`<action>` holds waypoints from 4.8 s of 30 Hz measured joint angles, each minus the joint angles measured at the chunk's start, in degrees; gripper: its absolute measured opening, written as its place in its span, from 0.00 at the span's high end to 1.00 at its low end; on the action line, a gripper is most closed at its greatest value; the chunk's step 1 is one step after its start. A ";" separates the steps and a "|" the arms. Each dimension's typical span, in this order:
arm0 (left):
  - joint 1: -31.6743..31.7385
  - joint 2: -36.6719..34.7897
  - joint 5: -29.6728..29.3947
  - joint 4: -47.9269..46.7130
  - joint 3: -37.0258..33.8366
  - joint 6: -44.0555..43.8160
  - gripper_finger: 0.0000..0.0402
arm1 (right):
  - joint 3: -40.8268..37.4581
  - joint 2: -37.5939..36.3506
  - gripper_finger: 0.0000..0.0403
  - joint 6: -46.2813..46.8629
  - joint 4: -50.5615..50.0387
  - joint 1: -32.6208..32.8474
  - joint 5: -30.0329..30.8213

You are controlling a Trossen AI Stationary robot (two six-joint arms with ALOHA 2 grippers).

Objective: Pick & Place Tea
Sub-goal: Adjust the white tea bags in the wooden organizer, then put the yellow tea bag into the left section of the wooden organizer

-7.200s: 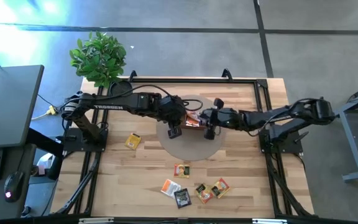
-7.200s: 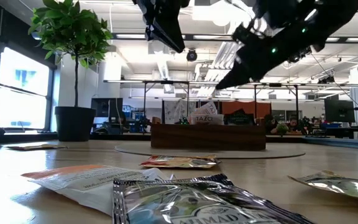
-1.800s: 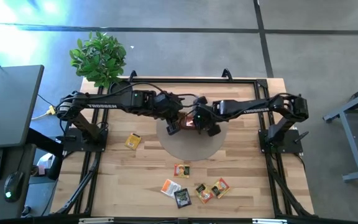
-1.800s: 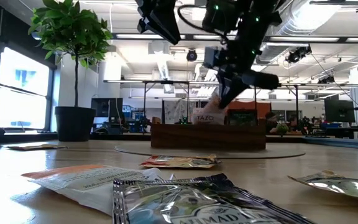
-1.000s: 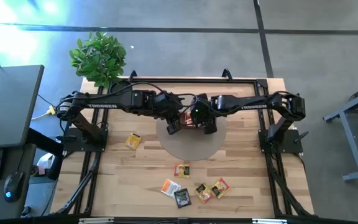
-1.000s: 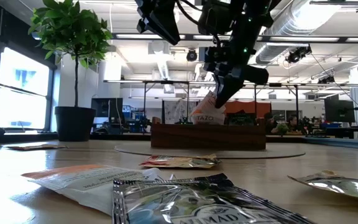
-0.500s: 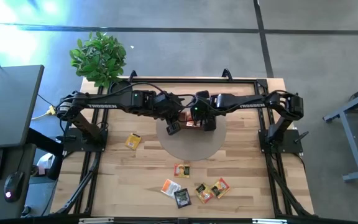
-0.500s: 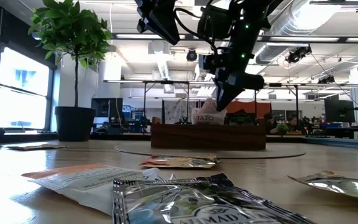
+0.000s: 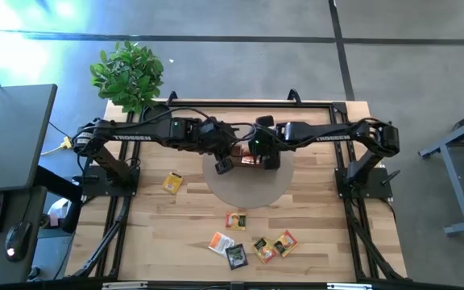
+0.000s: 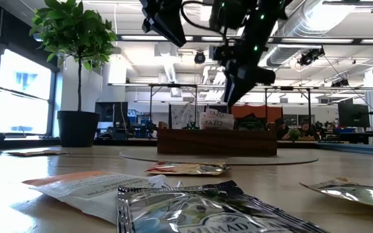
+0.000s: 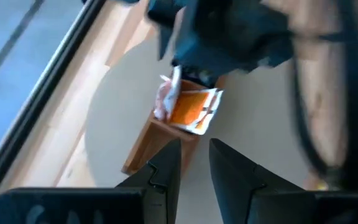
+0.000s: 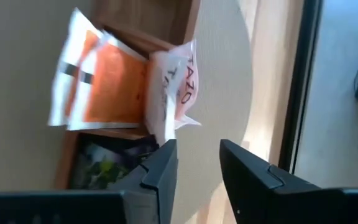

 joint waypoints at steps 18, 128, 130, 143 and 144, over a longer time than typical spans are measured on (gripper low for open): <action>-4.98 -15.45 -8.50 -13.35 -9.48 -11.62 0.79 | -11.67 -7.16 0.99 15.53 17.51 10.82 -18.36; -16.79 -14.13 -16.35 18.73 -31.98 -16.56 0.79 | -35.02 -3.77 0.55 15.69 49.91 41.12 -28.56; -16.79 -14.13 -16.37 18.55 -31.98 -16.52 0.79 | -33.07 -1.18 0.56 15.41 49.67 41.13 -28.76; -16.80 -14.13 -14.77 18.27 -31.98 -11.58 0.79 | -28.59 6.20 0.56 16.72 43.19 38.96 -29.76; -16.81 -14.13 -14.71 18.29 -31.98 -11.12 0.79 | -28.59 6.47 0.56 16.70 43.18 39.06 -29.31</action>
